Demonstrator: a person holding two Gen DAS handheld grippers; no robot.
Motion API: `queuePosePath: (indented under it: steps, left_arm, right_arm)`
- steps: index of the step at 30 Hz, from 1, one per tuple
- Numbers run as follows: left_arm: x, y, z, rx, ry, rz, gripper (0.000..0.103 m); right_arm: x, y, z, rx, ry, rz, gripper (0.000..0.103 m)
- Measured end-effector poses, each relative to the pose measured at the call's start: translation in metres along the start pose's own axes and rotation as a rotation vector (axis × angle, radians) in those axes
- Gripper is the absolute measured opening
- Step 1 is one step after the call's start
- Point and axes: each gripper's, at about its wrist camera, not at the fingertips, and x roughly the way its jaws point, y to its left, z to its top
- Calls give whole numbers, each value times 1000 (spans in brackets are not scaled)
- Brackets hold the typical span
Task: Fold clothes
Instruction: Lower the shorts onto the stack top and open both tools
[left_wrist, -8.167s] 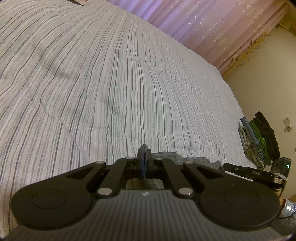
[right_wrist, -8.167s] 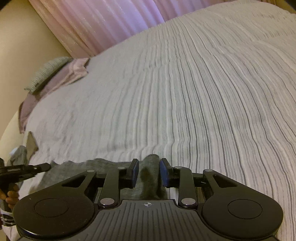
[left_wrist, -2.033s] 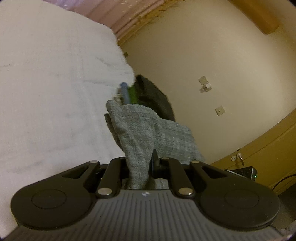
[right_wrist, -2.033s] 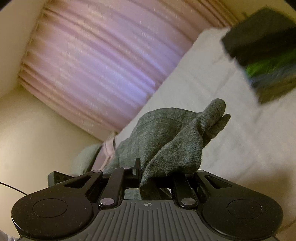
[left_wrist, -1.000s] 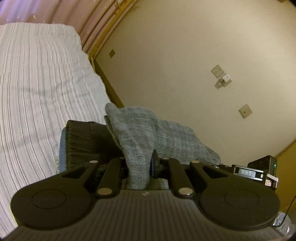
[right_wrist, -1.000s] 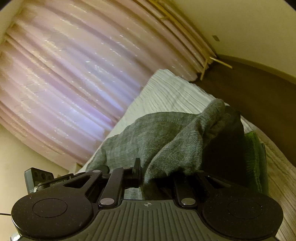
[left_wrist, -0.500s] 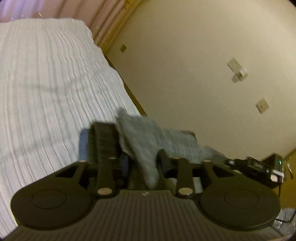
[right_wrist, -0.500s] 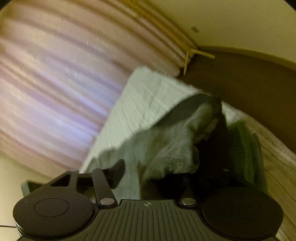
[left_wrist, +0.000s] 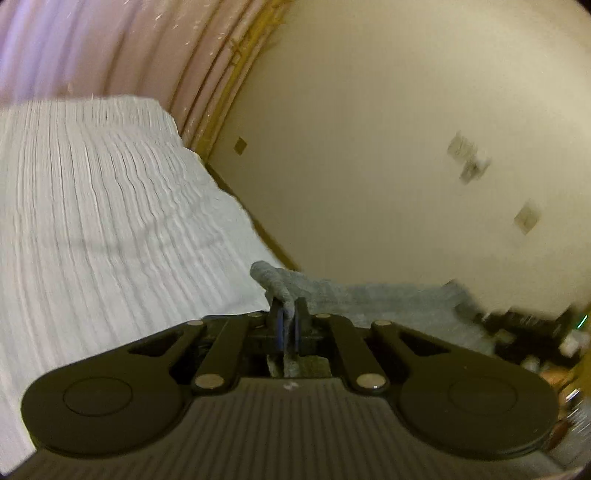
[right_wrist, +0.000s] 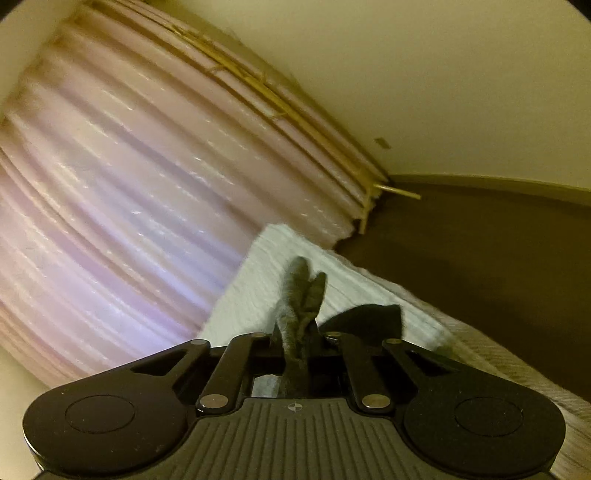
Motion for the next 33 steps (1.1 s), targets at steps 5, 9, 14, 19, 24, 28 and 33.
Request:
queuePosePath:
  steps: [5,9,14,19,24,28,33]
  left_arm:
    - [17,-14,-5,115,23,100,10]
    - [12,-20,-1,145,9,214,32]
    - [-16,-32,13,141,-18,279,7]
    - [-3,-66,6,239,42,183,2]
    - [31,-59,-14,308,69,242,2]
    - [22,-49,-21,337,55,269,2]
    - [-35,-68,-19,276,11,297,1]
  right_arm:
    - [12,-11,-16,-42,75,-156,7]
    - [8,-3,-14,-35,89,-214,40]
    - [-12,44,-15,-288,-23,-420,70]
    - [-5,68,-37,-425,6,-360,70]
    - [10,65,-60,-509,74,-402,67]
    - [19,66,-78,-570,124,-426,67]
    - [-2,92,-97,-598,137,-365,64]
